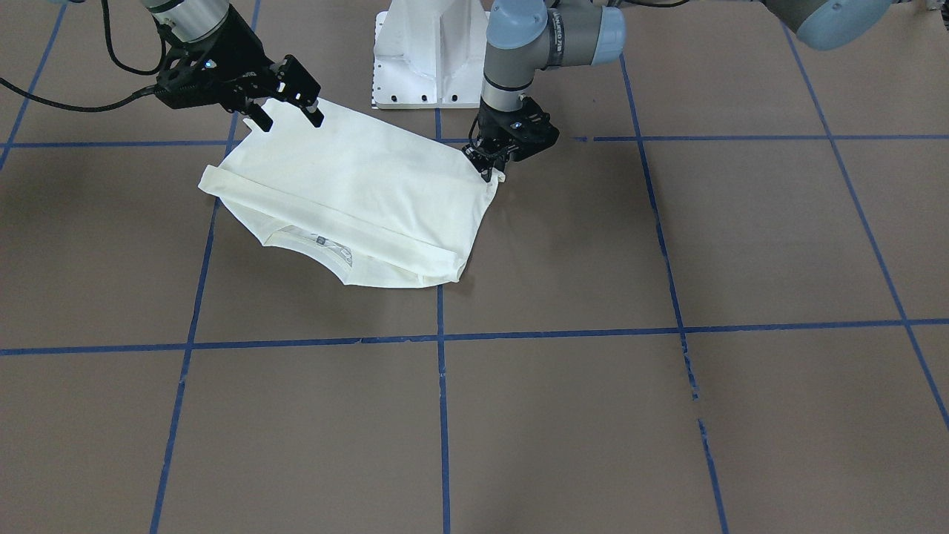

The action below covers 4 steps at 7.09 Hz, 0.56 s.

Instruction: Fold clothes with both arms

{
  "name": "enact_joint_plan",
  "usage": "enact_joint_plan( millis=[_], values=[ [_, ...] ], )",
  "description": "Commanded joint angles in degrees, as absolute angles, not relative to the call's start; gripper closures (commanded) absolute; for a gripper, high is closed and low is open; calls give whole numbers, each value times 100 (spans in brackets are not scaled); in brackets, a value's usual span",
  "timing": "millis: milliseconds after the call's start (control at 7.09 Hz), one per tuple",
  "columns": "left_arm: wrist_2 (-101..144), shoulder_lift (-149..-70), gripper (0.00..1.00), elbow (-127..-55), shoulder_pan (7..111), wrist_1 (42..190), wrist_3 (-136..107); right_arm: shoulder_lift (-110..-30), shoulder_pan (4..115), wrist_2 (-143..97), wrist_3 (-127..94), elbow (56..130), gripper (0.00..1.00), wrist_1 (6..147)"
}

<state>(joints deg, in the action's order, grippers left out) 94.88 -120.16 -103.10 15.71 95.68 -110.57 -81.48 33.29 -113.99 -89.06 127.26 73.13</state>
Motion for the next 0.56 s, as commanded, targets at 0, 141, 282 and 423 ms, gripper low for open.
enact_joint_plan(
  millis=[0, 141, 282, 423],
  values=[
    [9492, -12041, 100, -10310, 1869, 9554, -11030, -8165, 3340, -11399, -8912, 12735, 0, 7313],
    [9483, -12058, 100, -10257, 2272, 9554, -11022, -8182, 3340, -11399, -8921, 12744, 0, 7313],
    [9475, -12146, 100, -10083, 2555, 9580, -10682, -8191, 3340, -11391, -8921, 12744, 0, 7313],
    [9466, -12390, 100, -9594, 2862, 9763, -10331, -8200, 3340, -11391, -8930, 12744, 0, 7313]
  ],
)
